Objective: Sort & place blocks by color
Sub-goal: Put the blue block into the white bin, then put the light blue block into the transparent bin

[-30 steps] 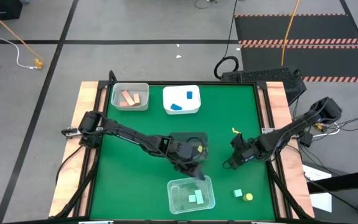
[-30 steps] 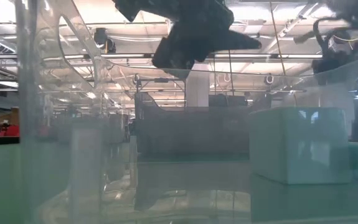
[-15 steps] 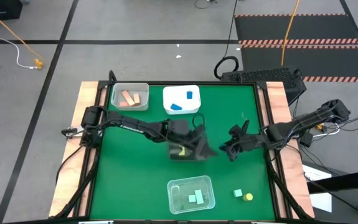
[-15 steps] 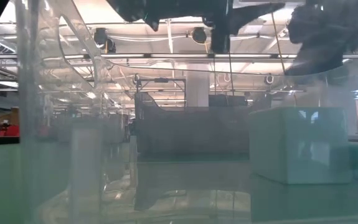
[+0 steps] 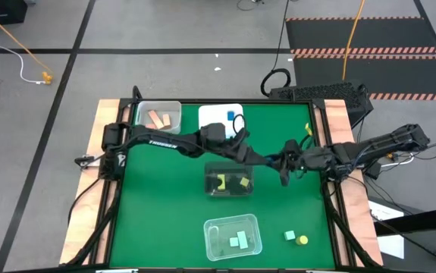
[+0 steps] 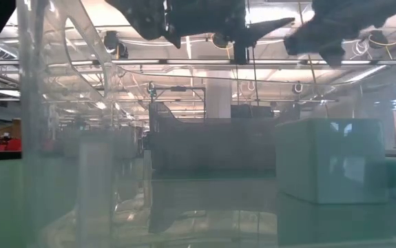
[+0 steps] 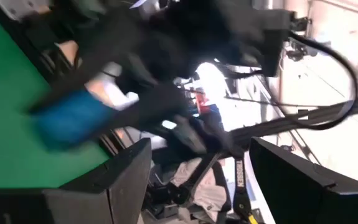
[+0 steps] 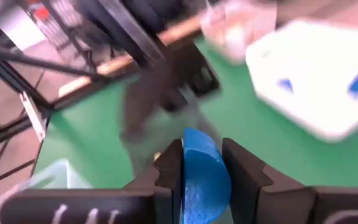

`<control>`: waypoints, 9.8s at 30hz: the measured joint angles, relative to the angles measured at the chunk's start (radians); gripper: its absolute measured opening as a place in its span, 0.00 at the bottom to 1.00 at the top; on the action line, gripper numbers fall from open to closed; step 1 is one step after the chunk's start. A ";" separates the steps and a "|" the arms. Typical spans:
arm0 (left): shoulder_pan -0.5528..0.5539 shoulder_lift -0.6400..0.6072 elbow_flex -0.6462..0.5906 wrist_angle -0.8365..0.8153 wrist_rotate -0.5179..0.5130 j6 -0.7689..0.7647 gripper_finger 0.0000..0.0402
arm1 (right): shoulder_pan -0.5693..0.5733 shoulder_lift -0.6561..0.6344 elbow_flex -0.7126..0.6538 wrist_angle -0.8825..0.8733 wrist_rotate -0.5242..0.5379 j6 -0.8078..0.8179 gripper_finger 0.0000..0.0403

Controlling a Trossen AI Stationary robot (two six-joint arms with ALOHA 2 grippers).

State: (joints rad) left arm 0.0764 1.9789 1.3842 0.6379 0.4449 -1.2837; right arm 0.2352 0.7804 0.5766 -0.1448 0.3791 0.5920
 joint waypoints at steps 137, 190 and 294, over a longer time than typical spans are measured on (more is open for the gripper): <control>0.171 -0.001 0.000 0.067 0.208 -0.157 0.43 | -0.201 0.153 0.002 0.582 -0.025 -0.535 0.18; 0.386 -0.002 0.001 -0.881 -0.287 0.611 0.70 | 0.084 0.065 -0.022 -0.288 -0.502 0.452 0.47; -0.503 -0.487 0.000 -0.826 -0.936 0.445 0.75 | 0.723 0.680 0.180 -0.271 -0.329 0.132 0.51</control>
State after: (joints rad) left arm -0.4271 1.4921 1.3846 -0.1880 -0.4911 -0.8391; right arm 0.9577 1.4609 0.7570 -0.4156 0.0497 0.7243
